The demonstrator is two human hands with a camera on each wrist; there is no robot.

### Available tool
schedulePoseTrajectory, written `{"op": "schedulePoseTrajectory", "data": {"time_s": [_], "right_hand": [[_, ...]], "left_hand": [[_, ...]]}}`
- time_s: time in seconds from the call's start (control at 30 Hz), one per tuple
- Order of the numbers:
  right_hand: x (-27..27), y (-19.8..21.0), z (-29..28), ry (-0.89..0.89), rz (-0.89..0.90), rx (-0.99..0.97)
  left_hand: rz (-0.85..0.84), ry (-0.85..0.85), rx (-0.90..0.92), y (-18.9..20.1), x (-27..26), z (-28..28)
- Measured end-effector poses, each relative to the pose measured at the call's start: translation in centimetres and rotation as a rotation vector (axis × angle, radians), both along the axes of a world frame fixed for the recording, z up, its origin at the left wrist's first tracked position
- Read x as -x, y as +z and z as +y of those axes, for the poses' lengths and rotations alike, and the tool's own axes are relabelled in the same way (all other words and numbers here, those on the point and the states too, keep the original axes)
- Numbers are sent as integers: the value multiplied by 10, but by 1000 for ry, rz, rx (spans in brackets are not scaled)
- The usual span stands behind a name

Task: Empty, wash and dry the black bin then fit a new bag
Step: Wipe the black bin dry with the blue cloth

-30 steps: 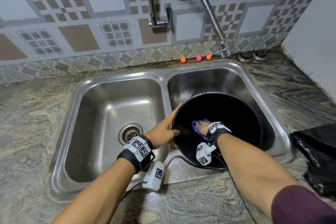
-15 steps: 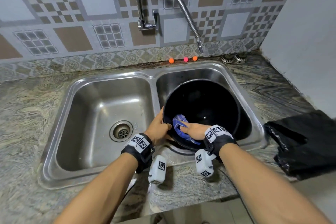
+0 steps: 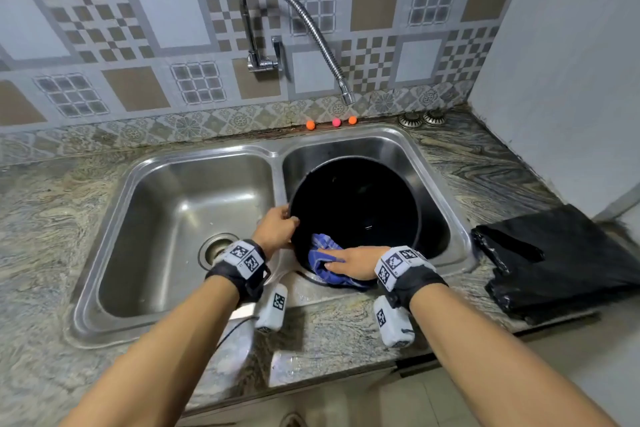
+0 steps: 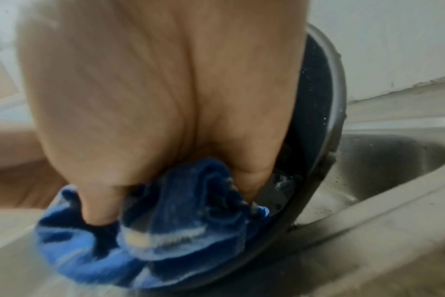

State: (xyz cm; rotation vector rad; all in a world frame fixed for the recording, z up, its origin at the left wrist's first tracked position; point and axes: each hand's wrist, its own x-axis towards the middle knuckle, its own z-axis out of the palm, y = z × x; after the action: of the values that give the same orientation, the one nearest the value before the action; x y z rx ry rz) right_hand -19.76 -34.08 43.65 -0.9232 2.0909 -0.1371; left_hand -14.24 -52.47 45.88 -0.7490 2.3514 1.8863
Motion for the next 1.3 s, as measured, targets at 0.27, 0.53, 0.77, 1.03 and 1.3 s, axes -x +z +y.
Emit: {"op": "schedulePoseTrajectory", "data": {"time_s": [0.27, 0.53, 0.77, 1.03, 1.3], "right_hand": [[-16, -18, -10, 23, 234, -15], [35, -3, -23, -214, 201, -35], [112, -45, -44, -754, 227, -87], [104, -102, -70, -468, 169, -129], [117, -127, -69, -498, 22, -35]], "left_hand": [[46, -306, 497, 41, 30, -26], [-8, -398, 209, 37, 26, -31], [-70, -521, 17, 21, 27, -36], [-64, -557, -105, 15, 29, -53], [-43, -546, -107, 18, 26, -53]]}}
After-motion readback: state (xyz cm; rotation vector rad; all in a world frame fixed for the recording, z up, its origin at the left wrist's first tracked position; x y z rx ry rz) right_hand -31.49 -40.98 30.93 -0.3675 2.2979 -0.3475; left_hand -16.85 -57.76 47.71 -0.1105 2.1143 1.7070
